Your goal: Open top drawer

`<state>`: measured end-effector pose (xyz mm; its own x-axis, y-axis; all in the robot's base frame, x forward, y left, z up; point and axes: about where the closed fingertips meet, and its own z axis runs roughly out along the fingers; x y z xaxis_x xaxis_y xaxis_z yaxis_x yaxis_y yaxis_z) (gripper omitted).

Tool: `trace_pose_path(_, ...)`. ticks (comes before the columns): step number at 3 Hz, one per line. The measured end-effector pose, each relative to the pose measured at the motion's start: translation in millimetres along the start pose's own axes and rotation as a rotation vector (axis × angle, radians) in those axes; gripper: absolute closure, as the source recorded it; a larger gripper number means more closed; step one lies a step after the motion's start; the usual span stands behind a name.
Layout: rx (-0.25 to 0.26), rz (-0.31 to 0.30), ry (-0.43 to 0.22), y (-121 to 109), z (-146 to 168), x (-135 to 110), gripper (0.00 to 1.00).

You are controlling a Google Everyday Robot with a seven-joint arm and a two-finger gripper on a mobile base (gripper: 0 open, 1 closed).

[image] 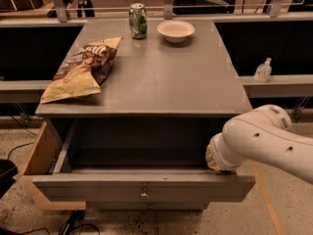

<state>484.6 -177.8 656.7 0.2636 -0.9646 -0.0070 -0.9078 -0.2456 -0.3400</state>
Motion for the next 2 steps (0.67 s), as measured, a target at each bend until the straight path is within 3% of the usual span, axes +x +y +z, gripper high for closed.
trace_pose_path(1, -0.078, -0.042, -0.012, 21.9, -9.2, -2.1, 1.0)
trace_pose_path(2, -0.209, -0.13, -0.052, 58.6, -26.6, -9.4, 1.0)
